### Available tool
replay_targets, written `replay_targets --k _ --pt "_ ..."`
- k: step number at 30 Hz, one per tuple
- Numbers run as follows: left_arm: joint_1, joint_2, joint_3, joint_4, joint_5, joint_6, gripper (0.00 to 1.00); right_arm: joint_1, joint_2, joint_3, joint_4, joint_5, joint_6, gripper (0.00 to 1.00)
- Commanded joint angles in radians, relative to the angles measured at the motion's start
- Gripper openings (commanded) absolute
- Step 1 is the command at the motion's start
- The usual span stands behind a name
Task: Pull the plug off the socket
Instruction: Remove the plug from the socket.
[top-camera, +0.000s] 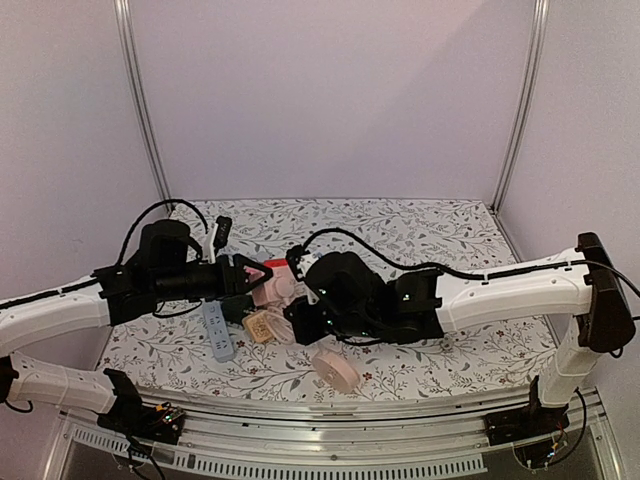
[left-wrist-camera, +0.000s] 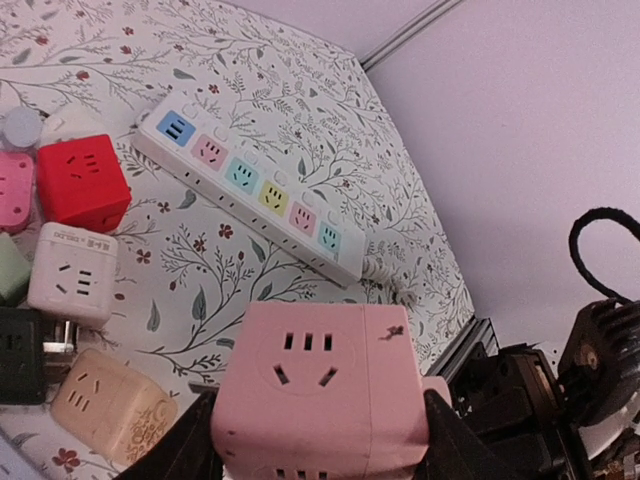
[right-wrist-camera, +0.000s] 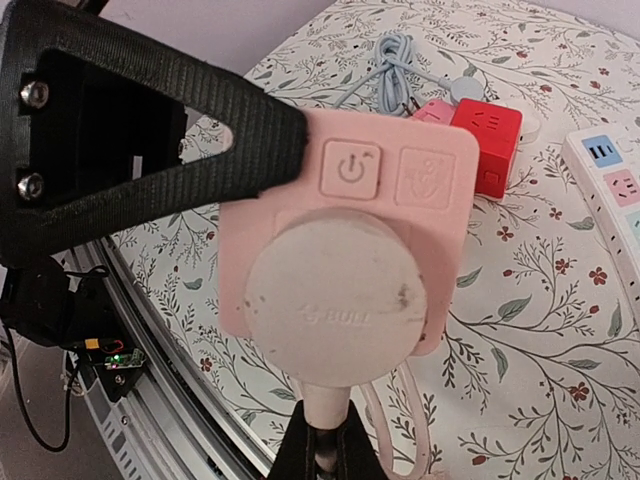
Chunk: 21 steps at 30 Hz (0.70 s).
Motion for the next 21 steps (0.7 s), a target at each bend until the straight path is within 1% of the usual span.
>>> replay_targets --k 1,5,8,15,21 --pt "0.046 -0.003 0.001 -0.02 0.011 0.002 0.1 -0.036 0.006 -0.009 -0.081 0.101 0.028 0.0" --pt "0.046 0.004 -0.035 0.03 0.016 0.108 0.1 -0.04 -0.034 -0.004 -0.086 0.084 0.015 0.0" --pt "0.048 0.027 -0.057 0.033 -0.003 0.166 0.08 -0.04 -0.072 0.005 -0.09 0.067 0.018 0.0" --pt "0.046 0.081 -0.085 0.029 -0.076 0.24 0.06 -0.043 -0.147 0.042 -0.119 0.041 0.012 0.0" --pt "0.046 0.069 -0.08 -0.001 -0.121 0.267 0.06 -0.045 -0.162 0.065 -0.165 0.048 0.001 0.0"
